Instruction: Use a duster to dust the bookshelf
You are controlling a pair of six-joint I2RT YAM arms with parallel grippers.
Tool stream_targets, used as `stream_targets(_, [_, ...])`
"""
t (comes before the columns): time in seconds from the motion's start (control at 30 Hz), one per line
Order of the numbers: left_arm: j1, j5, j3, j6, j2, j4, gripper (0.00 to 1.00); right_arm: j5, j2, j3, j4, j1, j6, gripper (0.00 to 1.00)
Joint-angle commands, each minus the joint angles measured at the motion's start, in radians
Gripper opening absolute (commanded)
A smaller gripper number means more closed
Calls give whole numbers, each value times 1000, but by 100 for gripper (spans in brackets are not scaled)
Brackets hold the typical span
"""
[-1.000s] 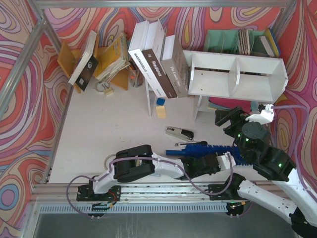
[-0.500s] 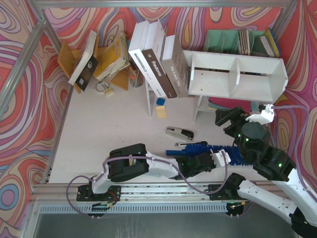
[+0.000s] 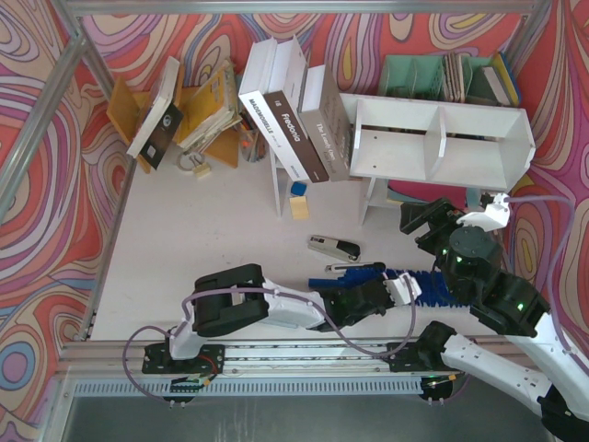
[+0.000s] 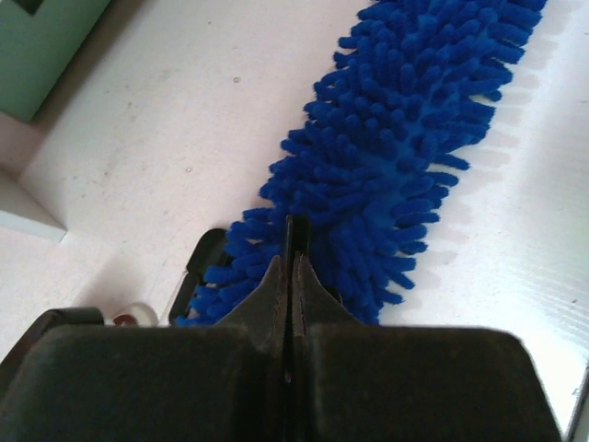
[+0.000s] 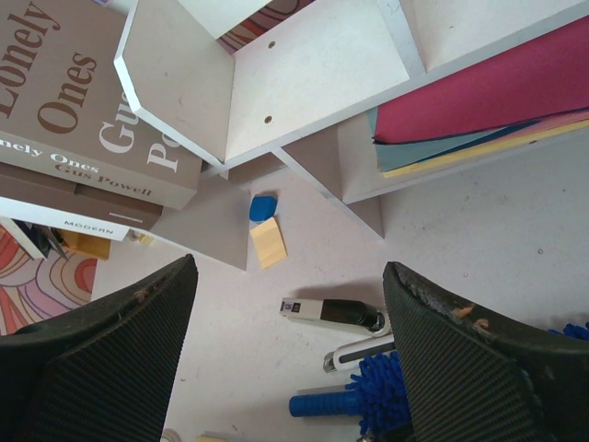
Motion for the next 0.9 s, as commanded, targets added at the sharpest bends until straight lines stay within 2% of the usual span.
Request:
stream_targets(0.0, [22, -50, -44, 17, -78, 34, 0, 23, -1, 11, -7, -6, 4, 75])
stream_targets(0.4, [84, -89, -173, -28, -232, 38, 0, 16, 21, 15, 7, -6, -7, 75])
stream_targets(0.87, [184, -225, -476, -114, -467, 44, 0, -24, 32, -60, 1, -6, 51, 75])
